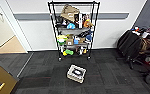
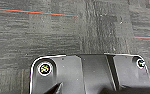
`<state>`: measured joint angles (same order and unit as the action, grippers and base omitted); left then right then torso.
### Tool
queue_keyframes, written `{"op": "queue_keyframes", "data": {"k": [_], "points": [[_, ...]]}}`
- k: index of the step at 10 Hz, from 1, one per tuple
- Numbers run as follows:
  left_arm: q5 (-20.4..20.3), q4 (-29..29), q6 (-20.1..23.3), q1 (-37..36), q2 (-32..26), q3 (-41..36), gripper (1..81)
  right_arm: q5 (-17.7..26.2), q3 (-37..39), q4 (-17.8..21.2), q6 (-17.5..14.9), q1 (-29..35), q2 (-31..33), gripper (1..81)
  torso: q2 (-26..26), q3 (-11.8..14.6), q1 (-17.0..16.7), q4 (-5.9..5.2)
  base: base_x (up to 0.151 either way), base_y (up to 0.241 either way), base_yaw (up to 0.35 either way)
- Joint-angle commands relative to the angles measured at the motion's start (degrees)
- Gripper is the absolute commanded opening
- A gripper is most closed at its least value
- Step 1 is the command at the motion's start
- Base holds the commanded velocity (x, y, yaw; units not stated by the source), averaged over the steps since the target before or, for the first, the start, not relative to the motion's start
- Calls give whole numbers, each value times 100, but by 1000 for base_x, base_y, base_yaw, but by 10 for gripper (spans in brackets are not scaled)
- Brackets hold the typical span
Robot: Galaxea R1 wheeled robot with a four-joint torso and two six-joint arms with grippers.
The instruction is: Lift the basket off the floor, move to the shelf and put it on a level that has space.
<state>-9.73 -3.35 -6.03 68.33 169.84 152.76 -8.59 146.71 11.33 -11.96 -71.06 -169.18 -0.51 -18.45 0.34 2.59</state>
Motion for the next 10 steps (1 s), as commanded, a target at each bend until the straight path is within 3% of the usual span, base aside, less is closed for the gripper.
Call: {"op": "queue_keyframes", "data": {"k": [1,10], "points": [[226,19,15,-271,-20,-9,811,271,-30,36,1,228,5,811,0,0,0,0,142,0,0],[226,28,15,-227,-2,-9,811,271,40,45,9,148,5,811,6,-2,0,0,155,0,0]]}}
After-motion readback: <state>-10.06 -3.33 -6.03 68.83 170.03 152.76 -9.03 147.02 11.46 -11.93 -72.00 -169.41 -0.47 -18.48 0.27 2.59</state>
